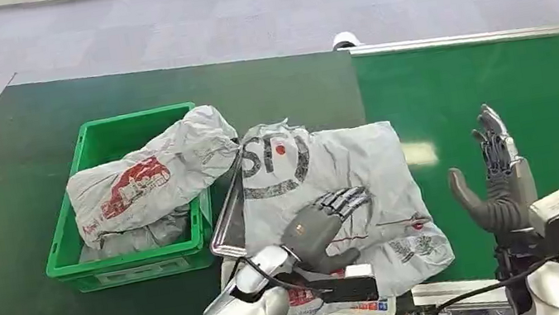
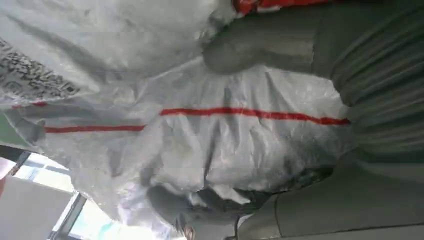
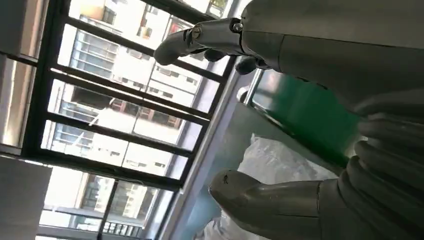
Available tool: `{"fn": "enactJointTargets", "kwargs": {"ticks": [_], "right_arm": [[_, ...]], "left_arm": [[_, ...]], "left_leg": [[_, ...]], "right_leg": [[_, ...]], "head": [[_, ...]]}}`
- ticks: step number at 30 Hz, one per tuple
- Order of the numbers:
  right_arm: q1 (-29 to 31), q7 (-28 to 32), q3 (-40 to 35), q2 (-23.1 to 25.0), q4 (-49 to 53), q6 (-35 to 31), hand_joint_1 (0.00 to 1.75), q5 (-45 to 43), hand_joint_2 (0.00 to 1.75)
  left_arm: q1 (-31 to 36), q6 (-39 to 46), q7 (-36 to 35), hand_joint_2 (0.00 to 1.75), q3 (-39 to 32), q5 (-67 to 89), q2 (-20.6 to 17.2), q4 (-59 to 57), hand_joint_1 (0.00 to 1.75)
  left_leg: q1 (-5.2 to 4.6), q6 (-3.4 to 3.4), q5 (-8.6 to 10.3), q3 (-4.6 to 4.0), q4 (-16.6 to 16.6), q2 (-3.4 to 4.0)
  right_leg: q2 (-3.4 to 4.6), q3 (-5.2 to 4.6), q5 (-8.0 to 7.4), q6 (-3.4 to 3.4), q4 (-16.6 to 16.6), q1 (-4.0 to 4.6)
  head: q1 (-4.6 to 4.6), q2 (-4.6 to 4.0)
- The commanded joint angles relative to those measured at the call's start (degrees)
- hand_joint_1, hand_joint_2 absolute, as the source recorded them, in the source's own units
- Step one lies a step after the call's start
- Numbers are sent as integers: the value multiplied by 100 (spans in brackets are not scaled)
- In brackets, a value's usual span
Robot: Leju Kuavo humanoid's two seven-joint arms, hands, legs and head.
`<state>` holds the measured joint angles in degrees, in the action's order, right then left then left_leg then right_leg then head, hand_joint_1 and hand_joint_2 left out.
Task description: Moved the parcel from conveyor to table for the left to box.
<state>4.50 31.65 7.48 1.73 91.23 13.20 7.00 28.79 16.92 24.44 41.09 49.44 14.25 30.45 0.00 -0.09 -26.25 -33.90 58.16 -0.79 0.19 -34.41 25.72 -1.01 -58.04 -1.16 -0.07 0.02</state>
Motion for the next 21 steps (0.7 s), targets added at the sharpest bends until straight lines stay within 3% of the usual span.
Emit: {"fn": "enactJointTargets", "kwargs": {"ticks": [1, 3, 6, 14, 17, 21], "right_arm": [[227, 6, 253, 236, -588, -197, 0, 105, 175], [312, 21, 168, 220, -806, -425, 0, 308, 175], [423, 107, -82, 129, -1011, -610, 0, 398, 175], [501, 544, -222, -28, -1536, -984, 0, 199, 175], [613, 835, -164, 62, -1899, -1597, 0, 388, 175], [695, 835, -298, 13, -2170, -2514, 0, 151, 175]], "left_arm": [[-269, 1223, 1229, 175, -1222, -381, -71, 555, 175], [-241, 1718, 1556, 175, -1462, -828, -73, 752, 175], [-261, 2225, 1556, 175, -877, -1926, -389, 1371, 175], [-705, 2308, 1556, 175, -1263, -2058, -393, 2529, 175], [-812, 2308, 1556, 175, -1276, -2274, -392, 2965, 175], [-1074, 2308, 1556, 175, -1854, -1991, -197, 3888, 175]], "left_leg": [[7, -4, 0, 6, -10, 21], [8, -5, 1, -1, -6, 23], [10, -6, 0, 1, -10, 30], [8, -4, -2, 2, -12, 26], [6, -4, -5, -1, -7, 25], [9, -5, -4, -9, -6, 27]], "right_leg": [[13, 3, -8, 9, 16, 8], [14, -5, -9, 9, 12, 10], [21, -3, -10, 10, 18, 12], [19, 1, -8, 8, 20, 10], [21, -4, -5, 7, 13, 8], [21, -10, -6, 8, 14, 11]], "head": [[0, 0], [-2, 0], [0, 0], [0, 0], [0, 0], [-2, 0]]}}
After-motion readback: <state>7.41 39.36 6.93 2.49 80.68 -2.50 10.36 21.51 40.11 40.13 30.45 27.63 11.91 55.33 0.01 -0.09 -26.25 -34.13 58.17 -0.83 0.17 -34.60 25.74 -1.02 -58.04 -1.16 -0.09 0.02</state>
